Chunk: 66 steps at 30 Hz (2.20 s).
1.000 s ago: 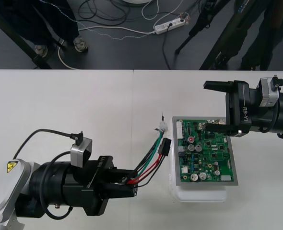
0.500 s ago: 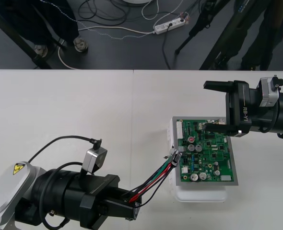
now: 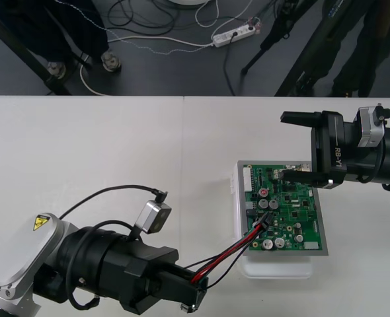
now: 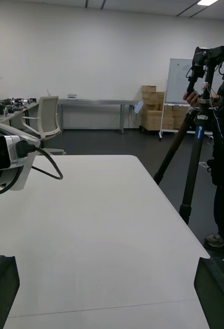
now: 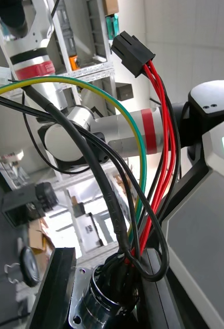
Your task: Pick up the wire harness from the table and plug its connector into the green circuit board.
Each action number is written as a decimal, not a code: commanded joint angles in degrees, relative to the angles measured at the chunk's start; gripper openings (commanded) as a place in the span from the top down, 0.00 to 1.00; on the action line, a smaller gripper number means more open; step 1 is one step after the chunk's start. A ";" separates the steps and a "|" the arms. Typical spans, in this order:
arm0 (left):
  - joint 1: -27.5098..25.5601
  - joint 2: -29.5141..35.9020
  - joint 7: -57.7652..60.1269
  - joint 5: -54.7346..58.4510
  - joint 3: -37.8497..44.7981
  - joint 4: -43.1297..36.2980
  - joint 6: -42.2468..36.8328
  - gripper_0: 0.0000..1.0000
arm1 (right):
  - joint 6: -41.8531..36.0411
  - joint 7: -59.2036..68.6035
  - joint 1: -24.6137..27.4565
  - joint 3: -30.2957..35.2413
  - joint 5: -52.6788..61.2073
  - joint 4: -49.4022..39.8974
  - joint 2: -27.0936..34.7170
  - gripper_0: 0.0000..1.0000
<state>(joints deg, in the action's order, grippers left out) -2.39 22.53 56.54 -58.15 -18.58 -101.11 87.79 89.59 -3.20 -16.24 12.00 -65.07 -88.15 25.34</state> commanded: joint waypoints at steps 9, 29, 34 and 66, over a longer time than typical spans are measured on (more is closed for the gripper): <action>4.85 1.47 2.52 0.58 -1.20 -2.17 2.21 1.00 | 0.41 0.48 -1.42 0.57 1.00 -0.88 1.64 0.00; 12.06 8.50 7.62 11.66 -7.79 -3.22 -0.34 1.00 | 0.41 1.88 -1.42 0.57 3.20 -0.80 3.48 0.00; 13.20 10.52 9.11 12.10 -9.64 -5.68 -4.20 1.00 | 0.41 2.41 -1.42 0.65 4.60 -0.80 4.54 0.00; 14.70 13.33 13.68 12.98 -12.54 -9.20 -11.23 1.00 | 0.41 11.82 0.78 -1.19 20.07 -0.27 13.86 0.00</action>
<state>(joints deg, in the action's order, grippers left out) 10.44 34.35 68.46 -46.30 -29.72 -107.74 78.39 89.60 7.17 -16.06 11.81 -46.73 -87.92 35.94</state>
